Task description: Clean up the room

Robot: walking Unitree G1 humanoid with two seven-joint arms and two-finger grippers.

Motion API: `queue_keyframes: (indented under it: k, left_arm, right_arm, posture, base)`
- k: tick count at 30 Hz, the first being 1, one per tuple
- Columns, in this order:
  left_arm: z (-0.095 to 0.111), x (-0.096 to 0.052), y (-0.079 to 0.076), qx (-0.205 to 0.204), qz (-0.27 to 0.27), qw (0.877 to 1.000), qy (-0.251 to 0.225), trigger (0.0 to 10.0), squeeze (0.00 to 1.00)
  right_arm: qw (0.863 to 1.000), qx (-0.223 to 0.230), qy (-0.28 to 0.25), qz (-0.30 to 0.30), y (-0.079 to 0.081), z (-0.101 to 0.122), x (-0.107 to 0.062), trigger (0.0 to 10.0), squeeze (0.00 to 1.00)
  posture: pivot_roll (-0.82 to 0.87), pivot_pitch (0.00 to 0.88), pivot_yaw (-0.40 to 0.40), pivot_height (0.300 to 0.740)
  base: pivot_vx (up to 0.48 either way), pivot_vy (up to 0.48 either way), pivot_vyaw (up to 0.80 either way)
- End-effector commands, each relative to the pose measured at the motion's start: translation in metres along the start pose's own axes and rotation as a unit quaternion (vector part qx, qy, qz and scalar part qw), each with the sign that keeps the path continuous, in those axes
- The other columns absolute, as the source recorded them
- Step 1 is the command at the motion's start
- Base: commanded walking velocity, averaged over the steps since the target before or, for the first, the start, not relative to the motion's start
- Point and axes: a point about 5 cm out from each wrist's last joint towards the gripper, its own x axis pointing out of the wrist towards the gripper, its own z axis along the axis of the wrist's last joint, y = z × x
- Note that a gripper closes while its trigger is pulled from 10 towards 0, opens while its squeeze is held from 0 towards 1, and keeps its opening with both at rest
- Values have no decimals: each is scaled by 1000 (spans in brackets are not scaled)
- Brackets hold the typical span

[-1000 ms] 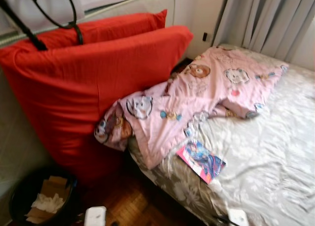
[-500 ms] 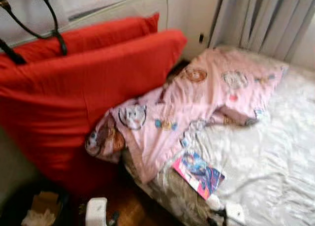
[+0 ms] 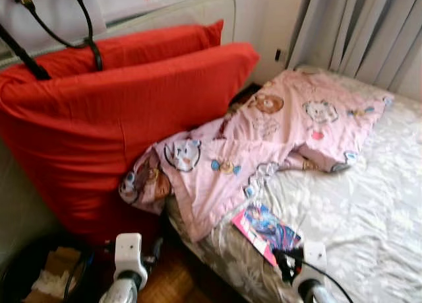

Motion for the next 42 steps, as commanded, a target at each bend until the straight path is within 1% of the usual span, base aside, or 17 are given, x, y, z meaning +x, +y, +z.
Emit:
queue_keyframes:
  k: [1, 2, 3, 5, 6, 9, 14, 17, 22, 26, 30, 37, 40, 42]
  left_arm:
    - [4, -3, 1, -2, 1, 1000, -21, 10000, 0]
    - [7, -6, 1, 1, -1, 999, -36, 10000, 0]
    - [7, -6, 1, 1, -1, 999, -36, 10000, 0]
    - [10, -12, 3, 6, -1, 999, -54, 10000, 0]
    - [11, -18, 3, 11, -4, 998, -65, 10000, 0]
    - [12, -22, 3, 12, -1, 997, -73, 10000, 0]
    - [16, -25, 1, 7, 1, 997, -79, 10000, 0]
    - [19, -24, -1, 10, -4, 997, -81, 10000, 0]
    - [22, -23, -1, 7, -4, 997, -79, 10000, 0]
    - [22, -23, -1, 6, -3, 997, -77, 10000, 0]
    - [25, -21, -4, 6, -8, 997, -77, 10000, 0]
    - [27, -22, -5, 3, -6, 997, -75, 10000, 0]
    - [28, -22, -5, 2, -5, 997, -74, 10000, 0]
    - [28, -23, -4, 3, -6, 997, -73, 10000, 0]
  right_arm:
    - [999, -3, -36, 4, 1, 8, 0, 10000, 0]
    - [998, -6, -59, 7, 2, 13, -2, 10000, 0]
    - [998, -6, -59, 7, 2, 13, -2, 10000, 0]
    - [996, -11, -92, 11, 2, 19, -6, 10000, 0]
    - [994, -10, -111, 7, 1, 22, -10, 10000, 0]
    - [993, -7, -118, 5, 3, 20, -13, 10000, 0]
    - [993, -4, -120, 2, 10, 15, -18, 10000, 0]
    - [993, -5, -116, -1, 10, 14, -20, 10000, 0]
    - [996, -10, -91, -5, 11, 10, -19, 10000, 0]
    - [995, -19, -96, -5, 11, 13, -18, 10000, 0]
    - [994, -15, -107, -5, 11, 18, -17, 10000, 0]
    - [994, -15, -103, -14, 11, 19, -15, 10000, 0]
    - [996, -23, -79, -14, 13, 15, -13, 10000, 0]
    - [996, -20, -86, -12, 14, 14, -14, 10000, 0]
  posture:
    - [-11, 57, -53, 740]
    - [-19, 50, -56, 740]
    - [-19, 50, -56, 740]
    - [-19, 50, -58, 740]
    - [-20, 51, -64, 740]
    - [-11, 53, -70, 740]
    - [-8, 46, -72, 740]
    - [-10, 45, -70, 740]
    - [-15, 38, -69, 740]
    - [-17, 37, -68, 715]
    - [-18, 79, -73, 710]
    - [-14, 123, -80, 710]
    - [-17, 133, -81, 710]
    - [-18, 145, -79, 690]
  base:
    - [0, 0, 0]
    - [0, 0, 0]
    - [0, 0, 0]
    - [0, 0, 0]
    - [0, 0, 0]
    - [0, 0, 0]
    - [0, 0, 0]
    - [0, 0, 0]
    - [0, 0, 0]
    - [0, 0, 0]
    - [0, 0, 0]
    - [0, 0, 0]
    - [0, 0, 0]
    - [0, 0, 0]
